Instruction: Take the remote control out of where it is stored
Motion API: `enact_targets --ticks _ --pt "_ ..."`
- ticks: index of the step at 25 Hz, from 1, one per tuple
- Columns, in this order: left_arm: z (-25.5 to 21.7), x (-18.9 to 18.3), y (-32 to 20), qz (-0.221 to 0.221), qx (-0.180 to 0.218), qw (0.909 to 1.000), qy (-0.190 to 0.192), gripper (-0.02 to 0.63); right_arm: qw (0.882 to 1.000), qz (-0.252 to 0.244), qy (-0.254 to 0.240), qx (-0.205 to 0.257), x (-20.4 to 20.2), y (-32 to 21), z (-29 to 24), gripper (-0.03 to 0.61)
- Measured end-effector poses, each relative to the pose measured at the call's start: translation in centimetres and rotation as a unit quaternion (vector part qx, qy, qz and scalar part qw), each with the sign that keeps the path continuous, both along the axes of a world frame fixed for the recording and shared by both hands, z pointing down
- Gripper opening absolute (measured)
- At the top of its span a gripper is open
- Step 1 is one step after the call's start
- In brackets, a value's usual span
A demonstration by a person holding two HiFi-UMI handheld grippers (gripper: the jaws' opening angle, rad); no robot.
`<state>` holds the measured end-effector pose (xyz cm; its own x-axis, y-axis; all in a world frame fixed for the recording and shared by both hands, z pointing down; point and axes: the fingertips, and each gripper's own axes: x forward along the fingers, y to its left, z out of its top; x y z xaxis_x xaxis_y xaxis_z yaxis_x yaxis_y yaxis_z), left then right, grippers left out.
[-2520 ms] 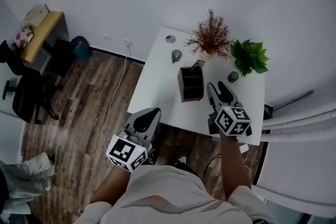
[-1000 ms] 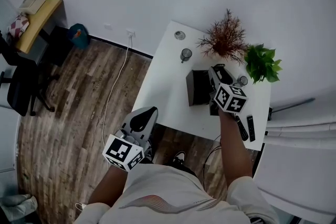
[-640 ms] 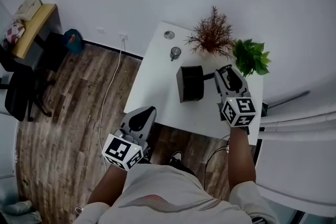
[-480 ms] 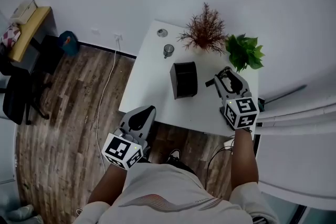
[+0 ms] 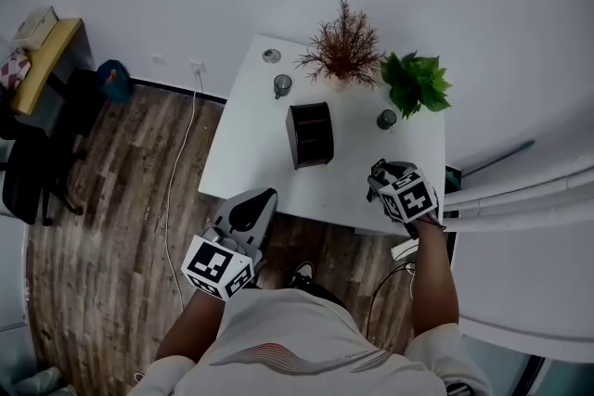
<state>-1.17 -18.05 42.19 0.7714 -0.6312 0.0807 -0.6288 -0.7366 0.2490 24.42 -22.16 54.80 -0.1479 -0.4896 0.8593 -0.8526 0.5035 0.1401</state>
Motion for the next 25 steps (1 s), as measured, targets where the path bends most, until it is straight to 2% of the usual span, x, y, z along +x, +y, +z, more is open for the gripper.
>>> enact_targets --ticks 4,7,9,14,25 --pt "0.0 0.0 0.1 -0.005 0.0 1.0 -0.002 0.008 0.995 -0.024 0.043 -0.091 0.5 1.4 3.7 0.195" --pt "0.1 -0.1 0.2 -0.007 0.0 1.0 -0.004 0.008 0.983 -0.05 0.084 -0.156 0.6 1.9 7.0 0.194" --pt "0.2 -0.2 0.2 -0.01 0.001 0.9999 -0.006 0.008 0.975 -0.062 0.108 -0.185 0.8 1.8 8.7 0.189" --pt "0.2 -1.2 0.0 -0.026 0.0 0.9996 -0.009 0.008 0.967 -0.071 0.113 -0.217 0.3 1.1 11.0 0.186" --pt "0.6 -3.1 -0.7 -0.047 -0.006 0.9988 -0.012 0.008 0.957 -0.089 0.107 -0.254 -0.9 0.7 14.4 0.187"
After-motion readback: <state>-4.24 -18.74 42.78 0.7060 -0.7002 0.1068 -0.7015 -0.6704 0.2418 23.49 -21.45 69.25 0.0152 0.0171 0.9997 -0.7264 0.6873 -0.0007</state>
